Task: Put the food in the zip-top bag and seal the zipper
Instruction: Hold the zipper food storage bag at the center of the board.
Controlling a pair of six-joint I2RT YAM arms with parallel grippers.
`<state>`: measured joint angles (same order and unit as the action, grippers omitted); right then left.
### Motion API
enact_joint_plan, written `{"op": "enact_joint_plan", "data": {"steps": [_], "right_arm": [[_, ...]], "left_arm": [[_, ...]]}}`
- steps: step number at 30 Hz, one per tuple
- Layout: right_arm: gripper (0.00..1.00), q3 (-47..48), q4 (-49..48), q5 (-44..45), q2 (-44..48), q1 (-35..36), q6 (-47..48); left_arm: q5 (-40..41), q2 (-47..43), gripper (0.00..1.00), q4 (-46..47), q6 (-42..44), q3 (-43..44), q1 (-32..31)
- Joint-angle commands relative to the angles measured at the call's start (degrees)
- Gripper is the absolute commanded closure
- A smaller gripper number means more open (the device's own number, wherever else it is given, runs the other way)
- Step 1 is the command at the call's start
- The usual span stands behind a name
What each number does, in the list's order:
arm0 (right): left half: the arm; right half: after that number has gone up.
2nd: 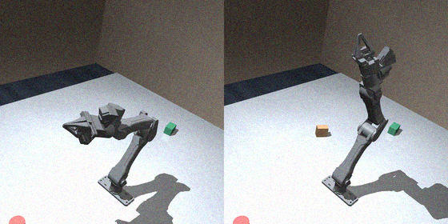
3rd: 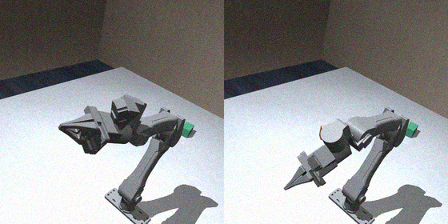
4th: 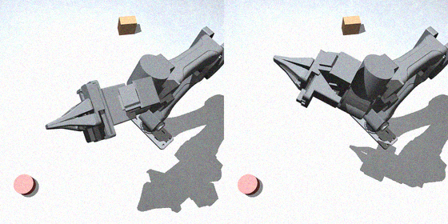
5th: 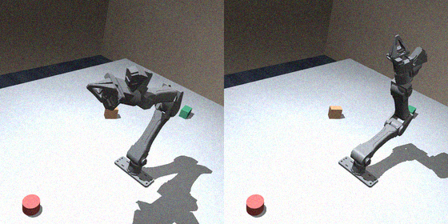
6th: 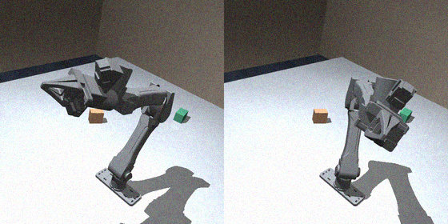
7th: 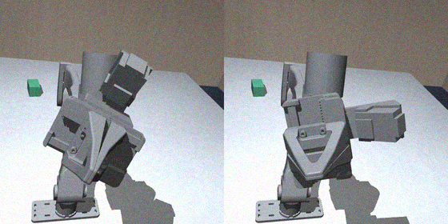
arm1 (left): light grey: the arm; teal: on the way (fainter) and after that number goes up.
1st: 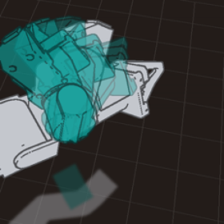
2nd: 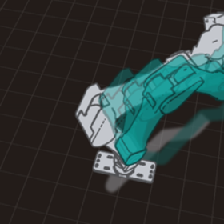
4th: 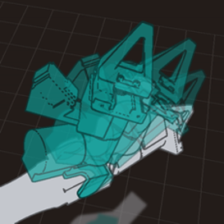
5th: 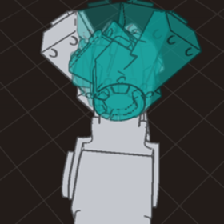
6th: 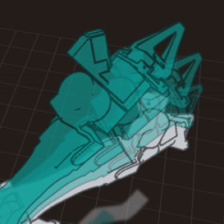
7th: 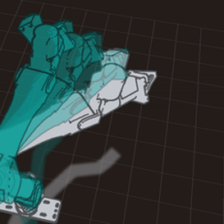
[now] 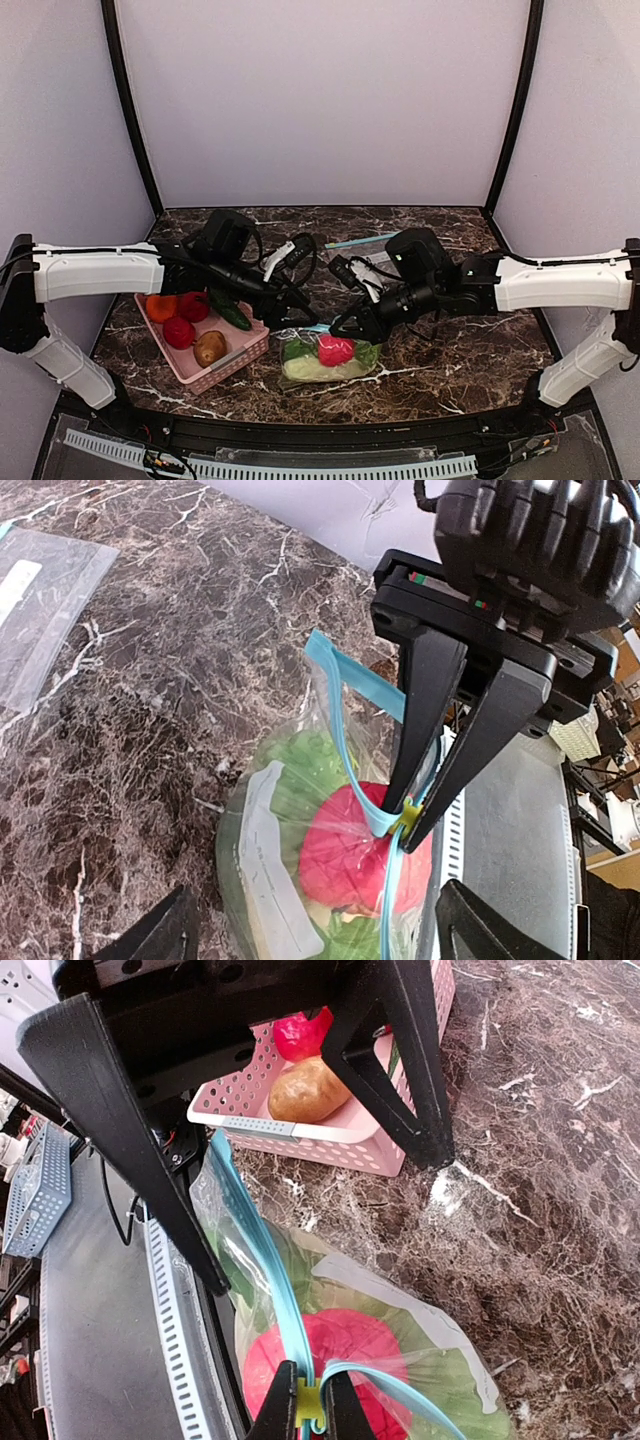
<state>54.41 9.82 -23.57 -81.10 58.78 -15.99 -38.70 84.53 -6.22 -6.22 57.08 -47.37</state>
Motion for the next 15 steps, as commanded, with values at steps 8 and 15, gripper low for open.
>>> {"op": "enact_joint_plan", "data": {"steps": [8, 15], "right_arm": [[1.00, -0.38, -3.94, 0.83, 2.12, 0.45, -0.28], [1.00, 0.64, -4.03, 0.68, 0.75, 0.45, 0.08]], "left_arm": [[-2.08, 1.05, 0.08, -1.13, 0.67, 0.76, -1.19], [-1.26, 3.21, 0.48, -4.14, 2.37, 2.40, -2.57]]}}
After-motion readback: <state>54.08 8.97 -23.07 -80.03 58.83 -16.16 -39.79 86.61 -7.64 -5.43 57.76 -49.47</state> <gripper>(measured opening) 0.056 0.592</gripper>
